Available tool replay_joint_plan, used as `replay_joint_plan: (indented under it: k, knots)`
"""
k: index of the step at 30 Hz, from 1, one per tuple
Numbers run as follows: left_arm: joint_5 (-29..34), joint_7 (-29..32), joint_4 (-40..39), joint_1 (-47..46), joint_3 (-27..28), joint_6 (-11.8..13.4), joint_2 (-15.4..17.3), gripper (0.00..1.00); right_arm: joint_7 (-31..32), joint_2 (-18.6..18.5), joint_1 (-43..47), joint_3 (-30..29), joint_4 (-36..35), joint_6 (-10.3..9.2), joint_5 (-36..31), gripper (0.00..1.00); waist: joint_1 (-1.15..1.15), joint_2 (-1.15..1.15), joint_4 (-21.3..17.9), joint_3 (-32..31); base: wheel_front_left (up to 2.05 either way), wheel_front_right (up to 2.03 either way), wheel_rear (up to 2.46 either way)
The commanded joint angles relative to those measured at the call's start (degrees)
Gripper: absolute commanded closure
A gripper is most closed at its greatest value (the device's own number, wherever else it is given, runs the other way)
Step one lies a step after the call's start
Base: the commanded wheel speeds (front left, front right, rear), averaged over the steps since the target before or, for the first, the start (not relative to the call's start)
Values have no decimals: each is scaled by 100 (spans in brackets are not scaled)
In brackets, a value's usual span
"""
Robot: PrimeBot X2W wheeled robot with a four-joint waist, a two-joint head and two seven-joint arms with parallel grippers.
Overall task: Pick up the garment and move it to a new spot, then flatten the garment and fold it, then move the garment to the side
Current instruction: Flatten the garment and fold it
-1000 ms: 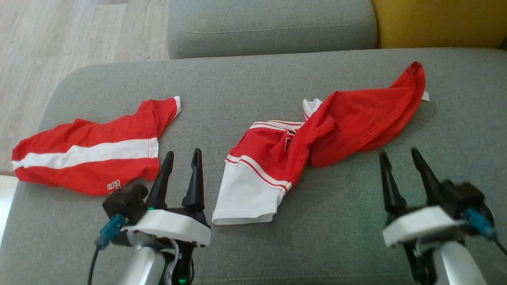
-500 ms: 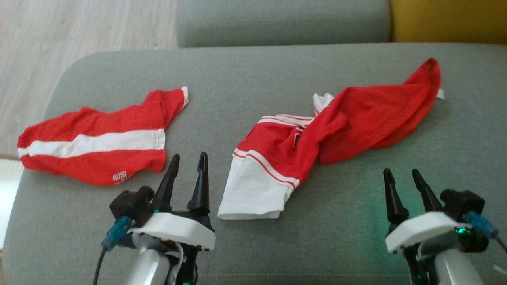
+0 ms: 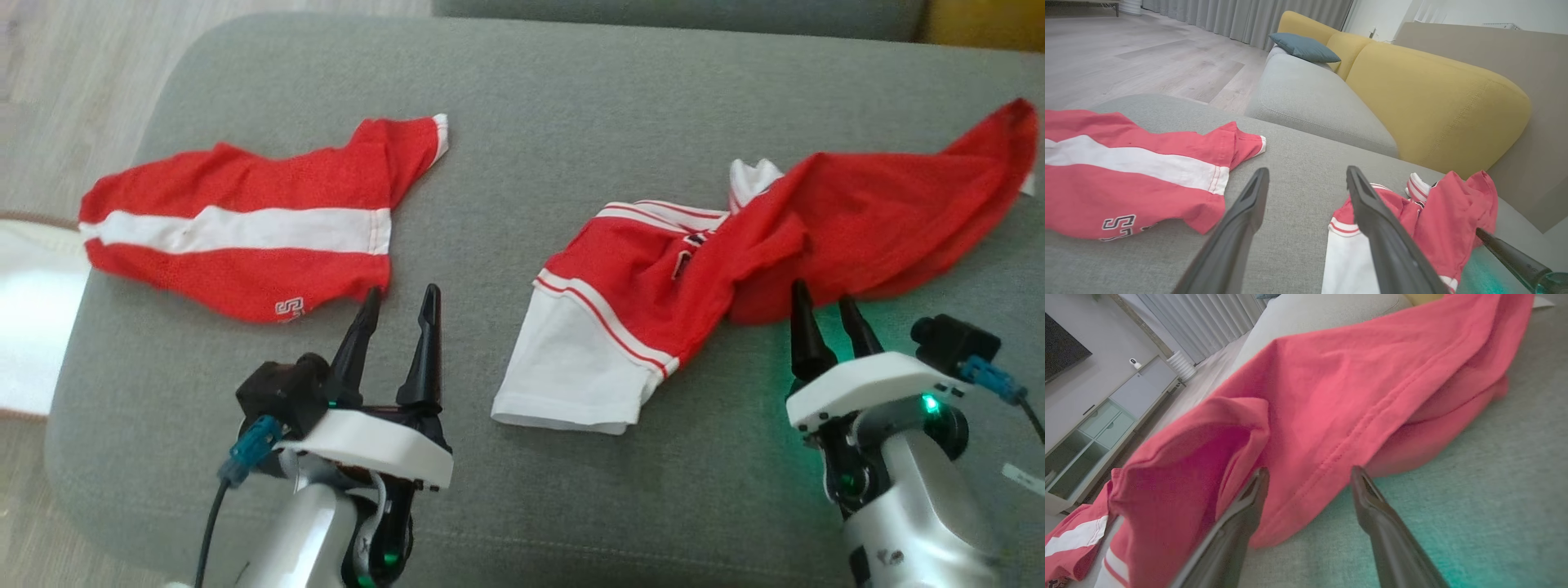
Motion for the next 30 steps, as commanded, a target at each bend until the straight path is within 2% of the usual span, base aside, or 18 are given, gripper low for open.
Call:
replay_joint_plan:
  k: [1, 4, 5, 6, 7, 19, 24, 30]
  knots:
    - [30, -45, -164, -222, 150, -17, 16, 0, -78, -16, -209, 163, -132, 43, 34, 0, 0, 0, 70, 61, 0, 0, 0]
    - [28, -45, -135, -241, 165, -10, 16, 0, -216, -16, -366, 229, 112, 43, 87, 0, 0, 0, 105, 73, 0, 0, 0]
    - [28, -45, -124, -242, 171, -11, 16, 0, -257, -16, -399, 252, 175, 43, 100, 21, 0, 0, 109, 66, 0, 0, 0]
    - [28, -45, -114, -238, 179, -11, 16, 0, -310, -16, -424, 269, 223, 43, 86, 63, 0, 0, 106, 55, 0, 0, 0]
    - [29, -45, -109, -229, 188, -6, 16, 0, -355, -16, -441, 291, 261, 43, 72, 100, 0, 0, 94, 44, 0, 0, 0]
    - [-6, -45, -103, -152, 222, 46, 16, 0, -631, -16, -429, 243, 504, 43, -21, 100, 0, 0, -257, -212, 0, 0, 0]
    - [-26, -45, -98, -81, 263, 45, 16, 0, -642, -112, -279, -68, 306, 43, -652, 100, 0, 0, -404, -379, 0, 0, 0]
    - [-89, -45, -139, 23, 309, 52, 16, 0, -69, -636, 243, -434, -519, 43, -1602, 100, 0, 0, -588, -566, 0, 0, 0]
